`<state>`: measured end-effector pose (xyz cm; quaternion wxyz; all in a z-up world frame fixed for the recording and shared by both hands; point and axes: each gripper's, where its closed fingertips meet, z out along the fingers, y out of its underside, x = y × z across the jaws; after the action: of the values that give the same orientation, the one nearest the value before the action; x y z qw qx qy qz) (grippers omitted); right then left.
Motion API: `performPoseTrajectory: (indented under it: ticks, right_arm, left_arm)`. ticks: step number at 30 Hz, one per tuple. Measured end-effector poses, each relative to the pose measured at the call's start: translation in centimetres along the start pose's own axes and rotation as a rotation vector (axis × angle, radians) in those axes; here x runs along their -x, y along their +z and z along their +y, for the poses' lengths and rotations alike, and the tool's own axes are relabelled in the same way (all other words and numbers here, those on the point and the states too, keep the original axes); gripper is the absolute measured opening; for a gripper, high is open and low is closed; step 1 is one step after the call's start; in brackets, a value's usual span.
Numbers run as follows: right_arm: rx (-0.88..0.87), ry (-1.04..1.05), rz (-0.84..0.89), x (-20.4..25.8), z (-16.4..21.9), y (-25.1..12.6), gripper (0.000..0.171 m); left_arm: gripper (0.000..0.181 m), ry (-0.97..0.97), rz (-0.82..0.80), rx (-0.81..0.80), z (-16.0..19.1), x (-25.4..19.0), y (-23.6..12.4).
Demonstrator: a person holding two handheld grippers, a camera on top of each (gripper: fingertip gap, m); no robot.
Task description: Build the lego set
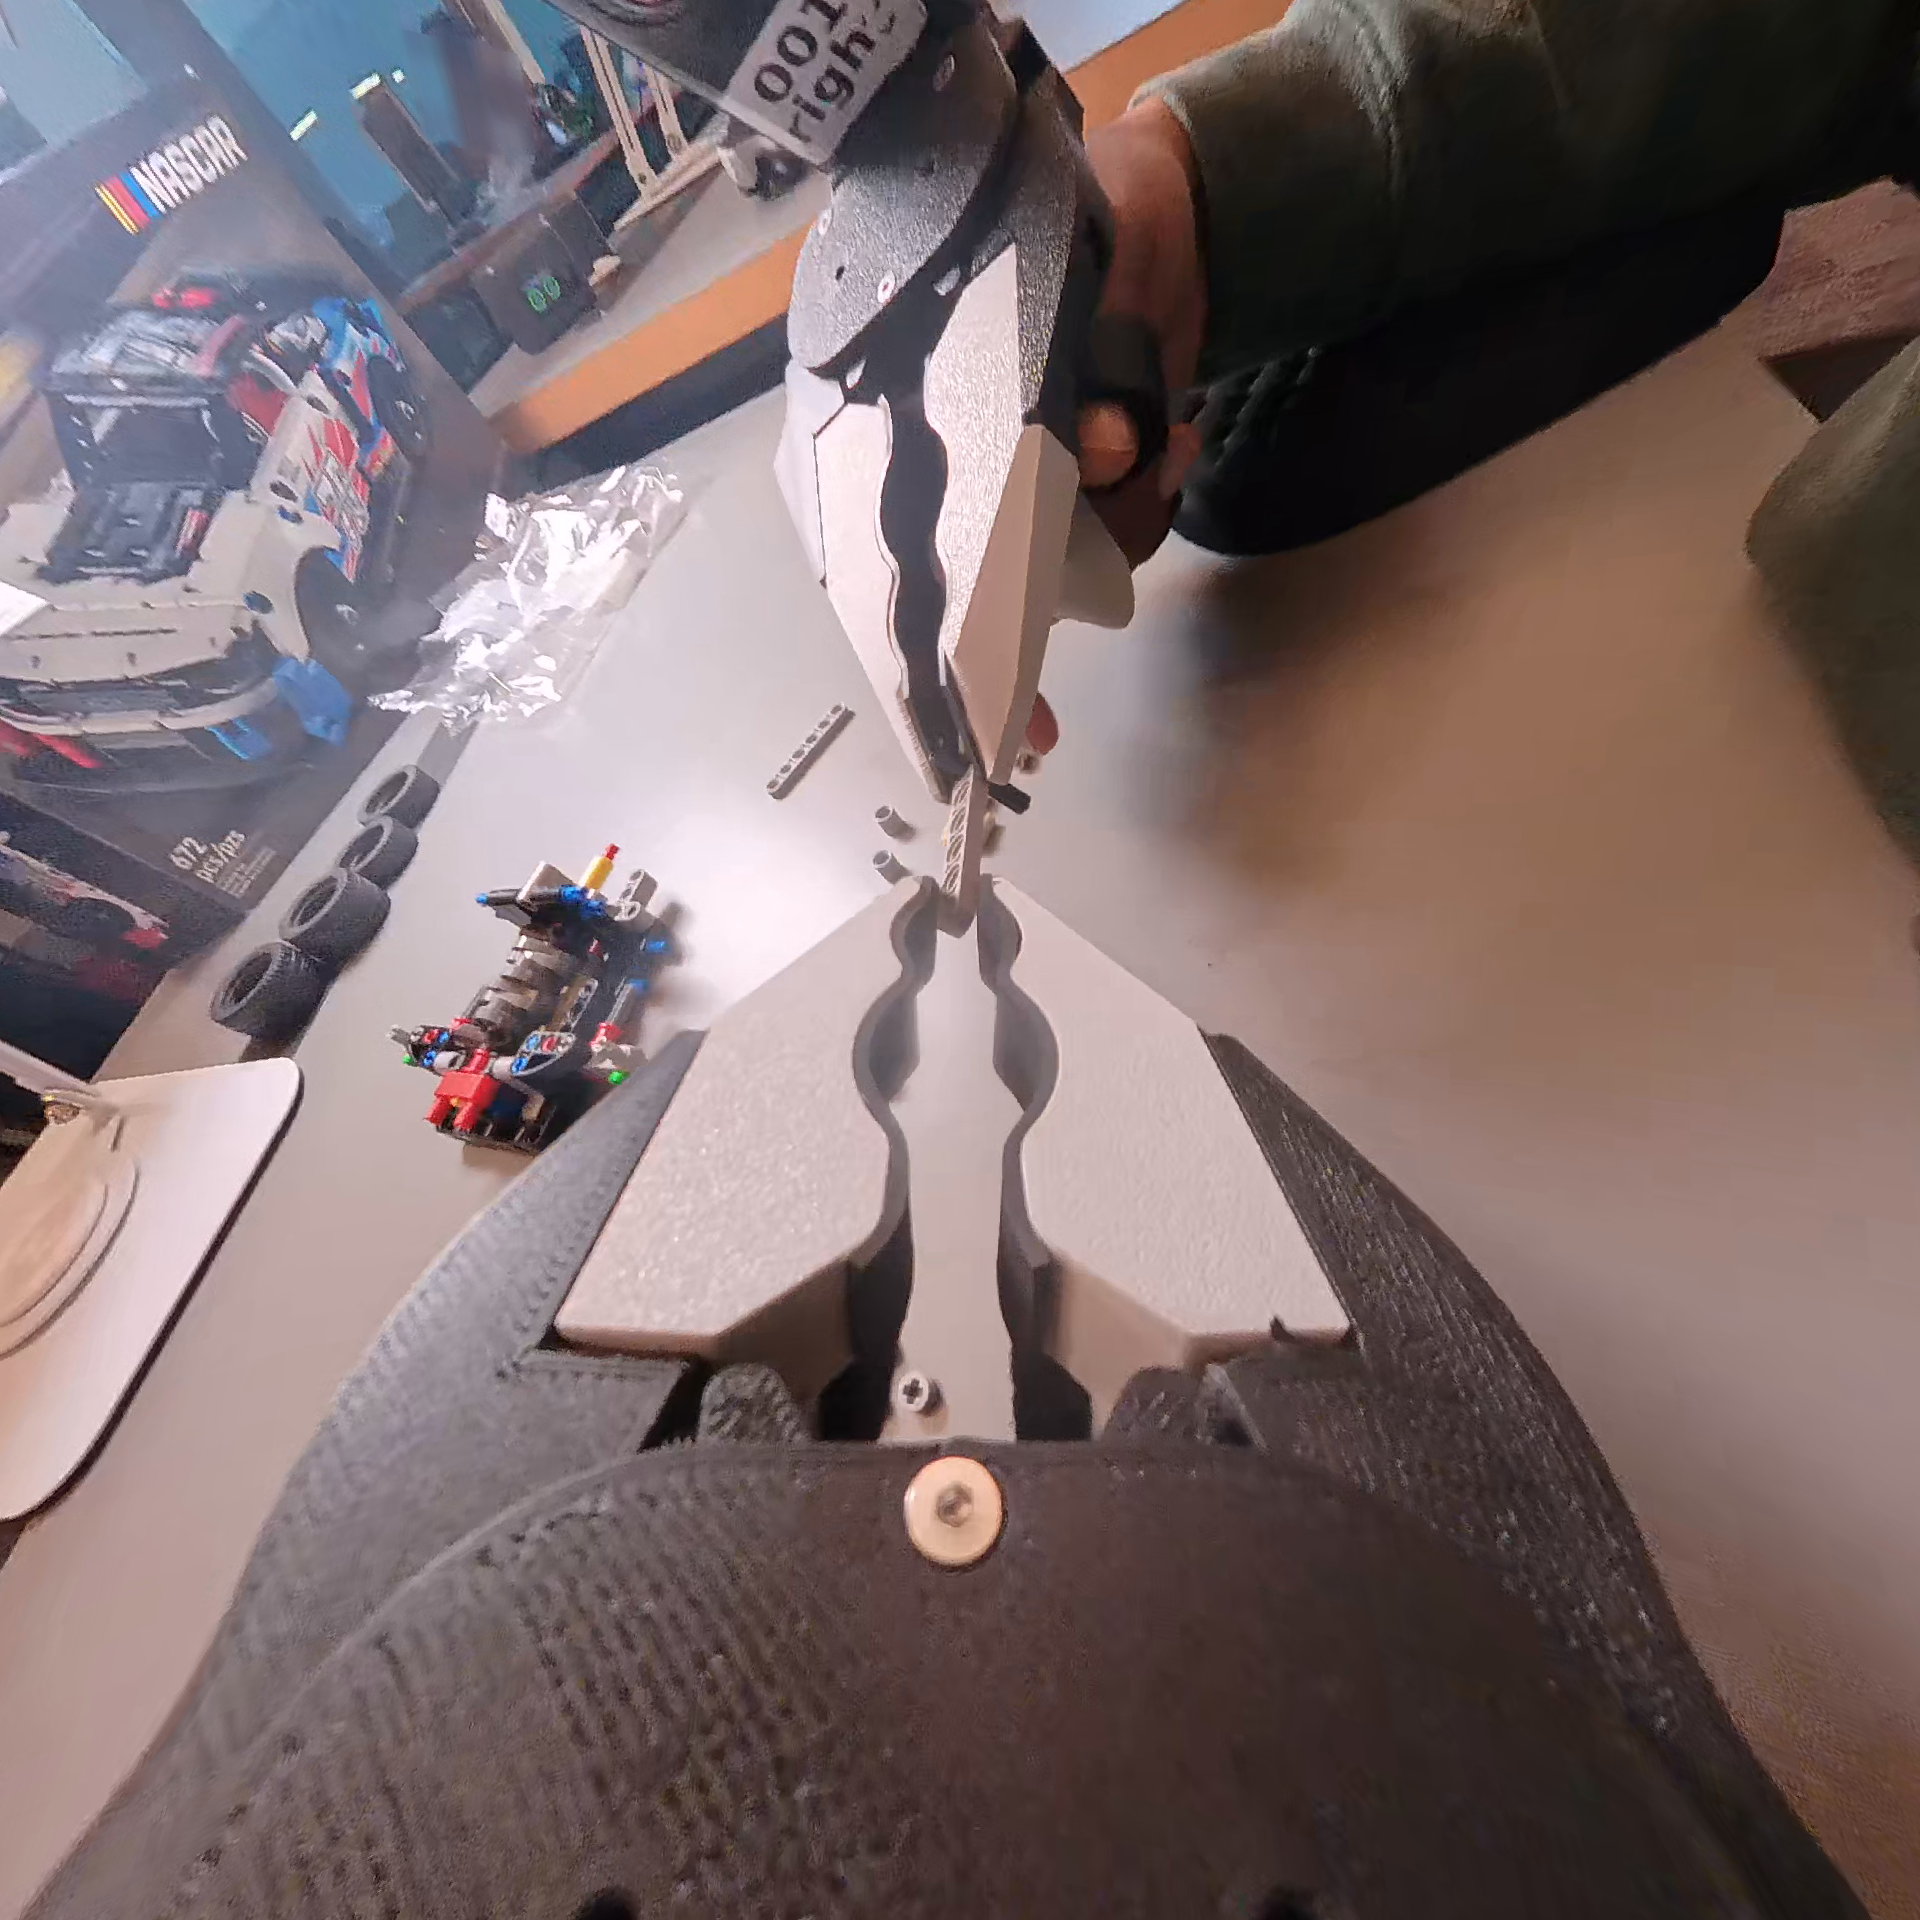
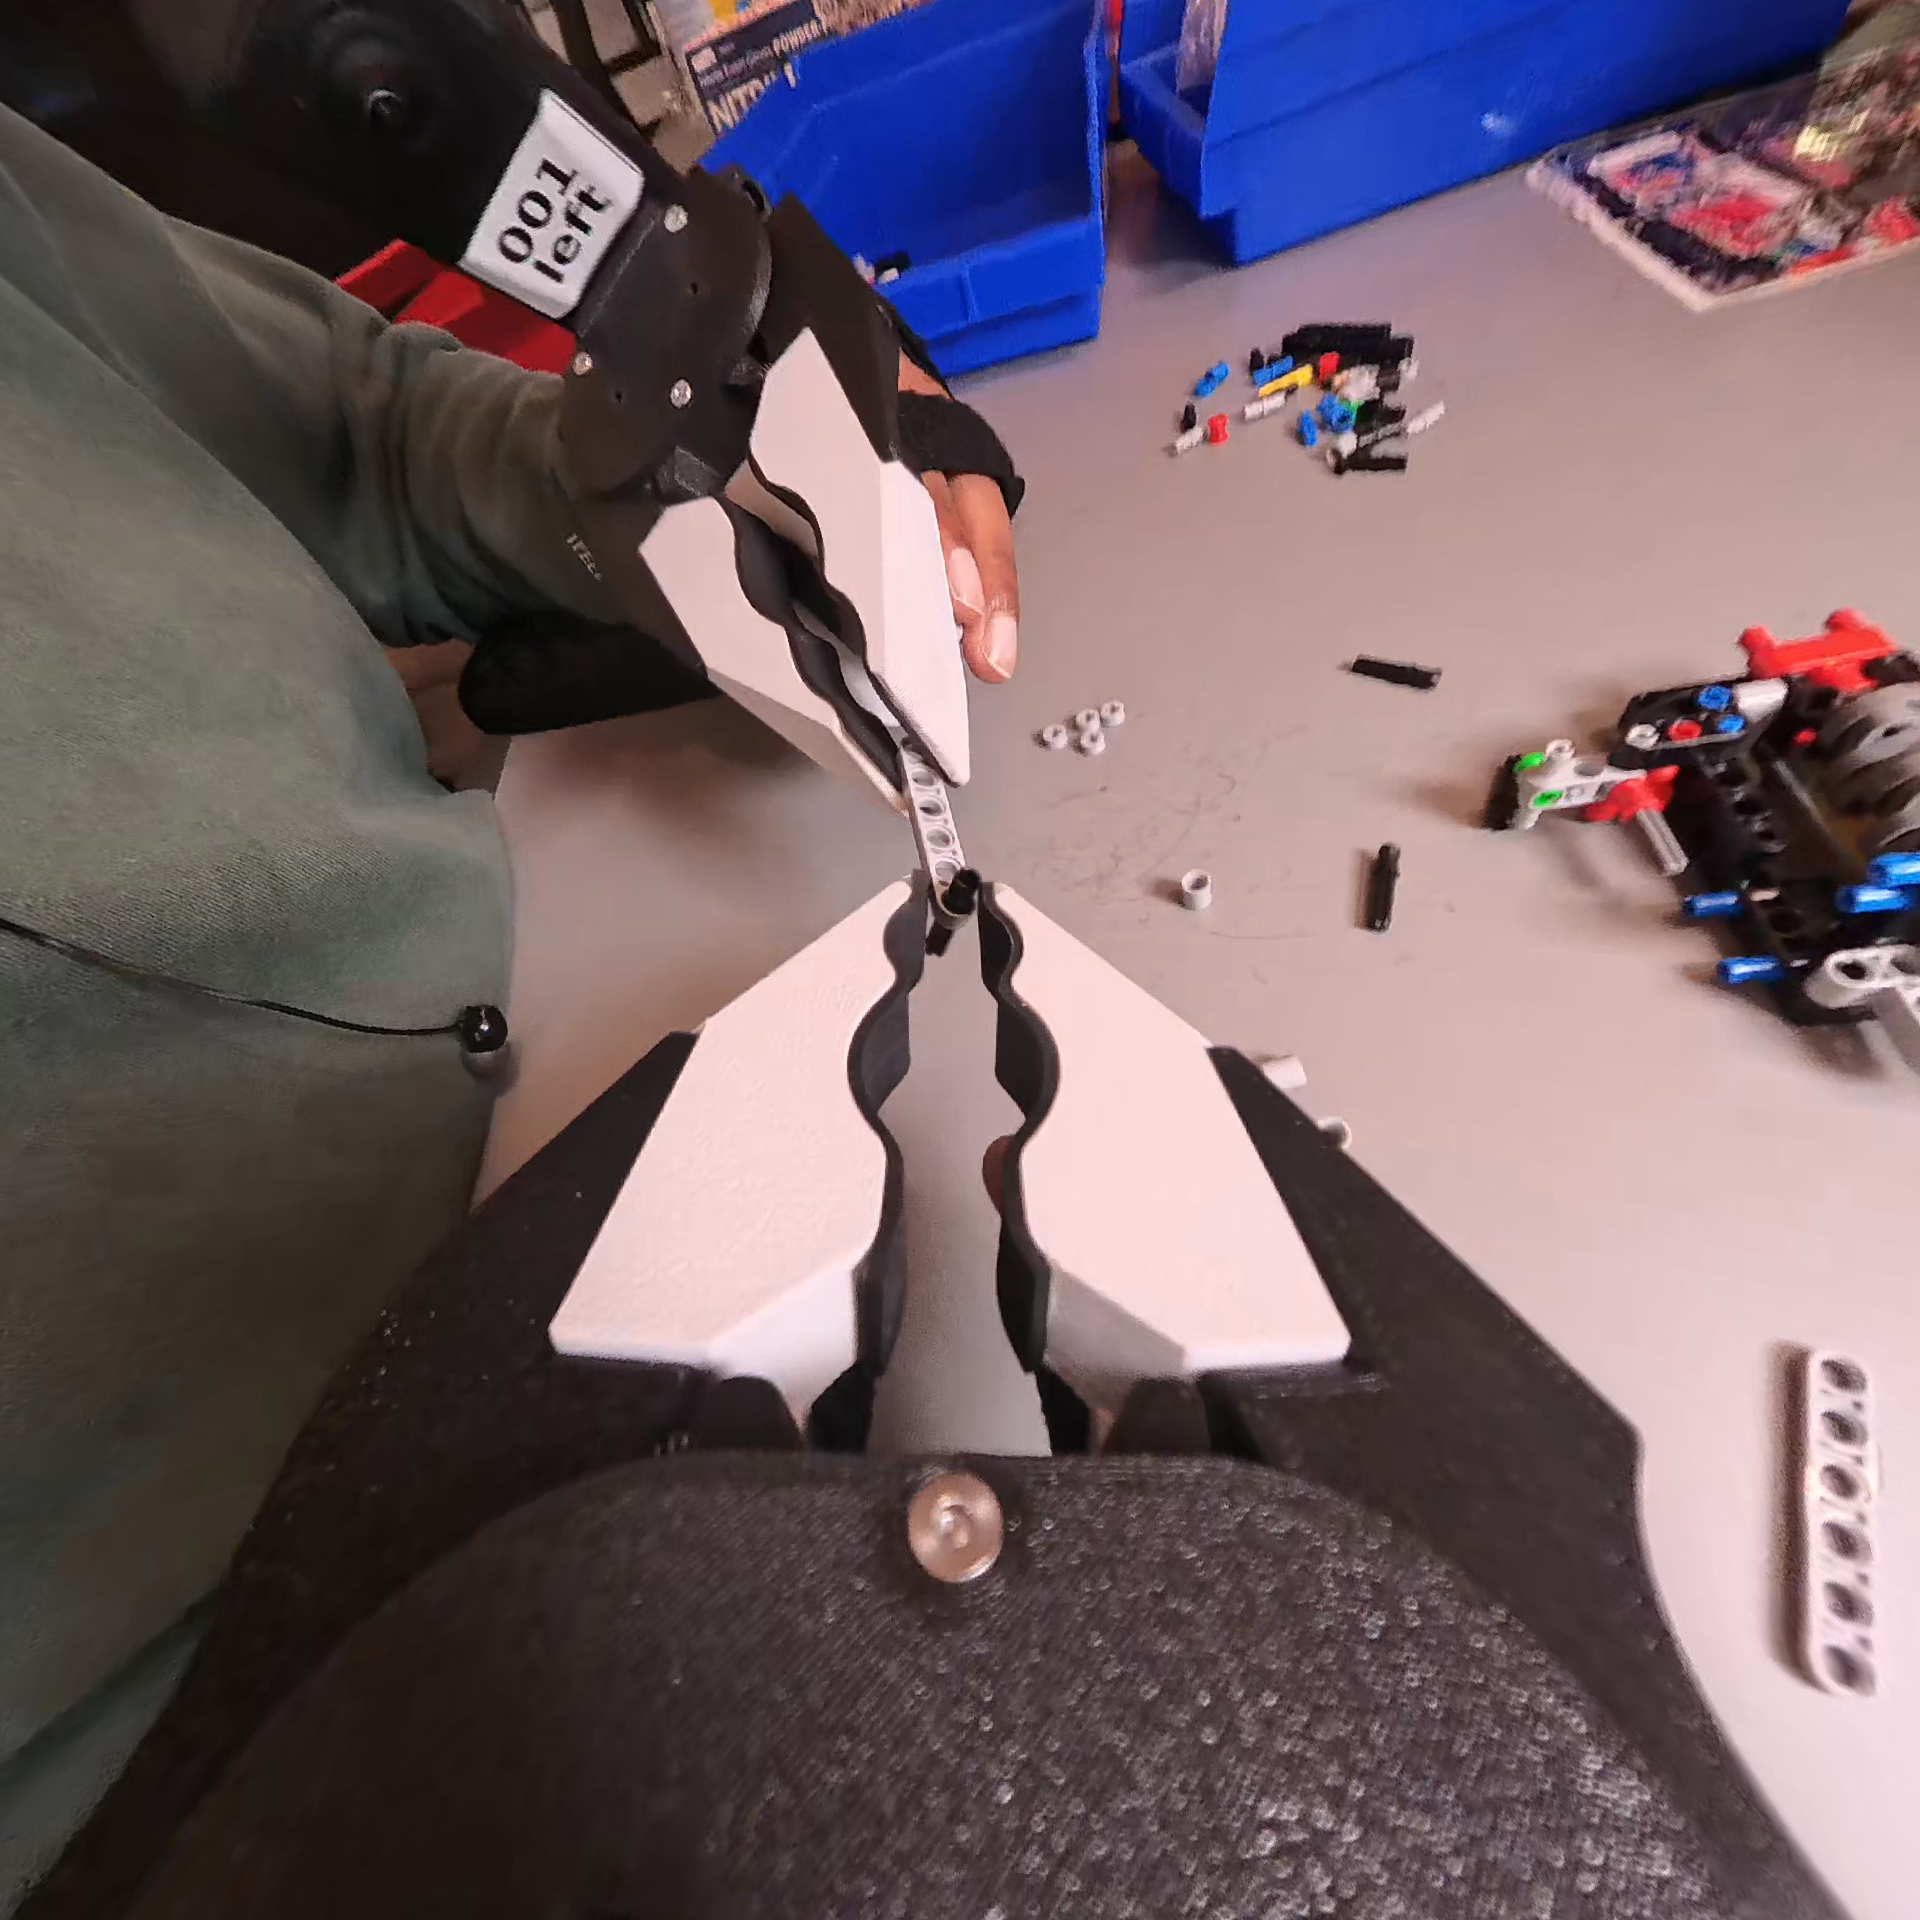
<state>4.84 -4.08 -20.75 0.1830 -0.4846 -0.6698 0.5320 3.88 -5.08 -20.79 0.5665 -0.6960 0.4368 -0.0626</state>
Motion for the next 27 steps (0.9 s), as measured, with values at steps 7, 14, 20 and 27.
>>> performPoseTrajectory:
  ticks: [7, 14, 20, 27]
  right_arm:
    - [-0.04, -0.154, 0.003, 0.85, -0.75, -0.25, 0.027]
    - [-0.027, -0.382, 0.121, 0.14, -0.84, -0.51, 0.032]
    - [-0.032, -0.465, 0.106, 0.96, -0.82, -0.41, 0.038]
    - [-0.046, -0.477, 0.116, 0.92, -1.08, -0.69, 0.029]
  left_arm:
    - [0.003, -0.078, 0.032, -0.084, -1.05, 0.33, -0.7]
    - [0.001, -0.116, 0.051, -0.106, -1.17, 0.42, -0.89]
    - [0.001, -0.109, 0.062, -0.101, -1.06, 0.15, -0.77]
    - [0.001, -0.106, 0.047, -0.106, -1.11, 0.44, -0.87]
